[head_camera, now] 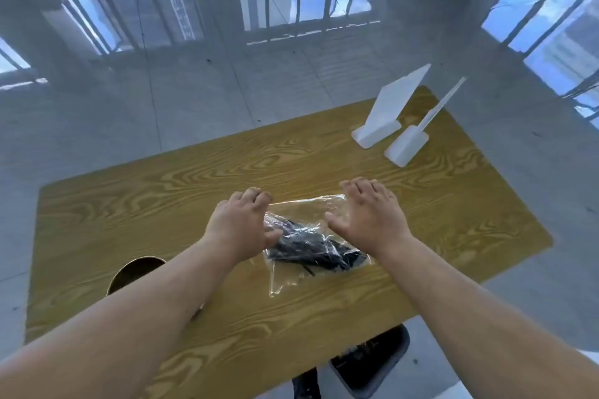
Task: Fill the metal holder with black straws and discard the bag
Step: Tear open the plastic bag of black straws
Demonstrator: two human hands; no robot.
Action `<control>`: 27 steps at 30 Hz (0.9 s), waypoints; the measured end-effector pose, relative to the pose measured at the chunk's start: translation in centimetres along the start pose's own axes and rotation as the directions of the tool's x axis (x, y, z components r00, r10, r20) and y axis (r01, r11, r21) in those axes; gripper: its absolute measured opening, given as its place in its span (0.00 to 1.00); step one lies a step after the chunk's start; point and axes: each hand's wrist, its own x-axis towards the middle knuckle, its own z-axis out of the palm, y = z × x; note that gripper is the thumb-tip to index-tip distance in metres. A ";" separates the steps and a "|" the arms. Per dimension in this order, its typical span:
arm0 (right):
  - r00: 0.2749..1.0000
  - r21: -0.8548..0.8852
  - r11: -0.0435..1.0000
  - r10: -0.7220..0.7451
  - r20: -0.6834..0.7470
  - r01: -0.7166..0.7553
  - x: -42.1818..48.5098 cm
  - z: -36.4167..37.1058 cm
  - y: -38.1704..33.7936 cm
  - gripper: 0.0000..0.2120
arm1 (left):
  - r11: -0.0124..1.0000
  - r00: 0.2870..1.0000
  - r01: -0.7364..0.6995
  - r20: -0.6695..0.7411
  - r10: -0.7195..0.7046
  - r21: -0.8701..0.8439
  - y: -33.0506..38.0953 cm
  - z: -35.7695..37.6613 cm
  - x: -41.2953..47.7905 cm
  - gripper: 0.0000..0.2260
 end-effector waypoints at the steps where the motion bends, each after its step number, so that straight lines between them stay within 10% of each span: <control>1: 0.999 0.022 0.999 0.031 0.034 -0.032 0.0 0.6 0.4 0.37 | 0.999 0.998 0.032 0.050 -0.032 -0.001 0.2 0.7 0.3 0.37; 15: 0.800 0.398 0.700 0.455 0.391 -0.593 -0.1 9.1 4.8 0.45 | 0.673 0.730 0.670 0.439 -0.523 -0.313 2.1 8.4 2.1 0.47; 27: 0.755 0.634 0.414 0.304 0.580 -0.653 0.8 10.0 3.5 0.22 | 0.454 0.789 0.613 0.468 -0.397 -0.647 2.2 7.9 1.9 0.29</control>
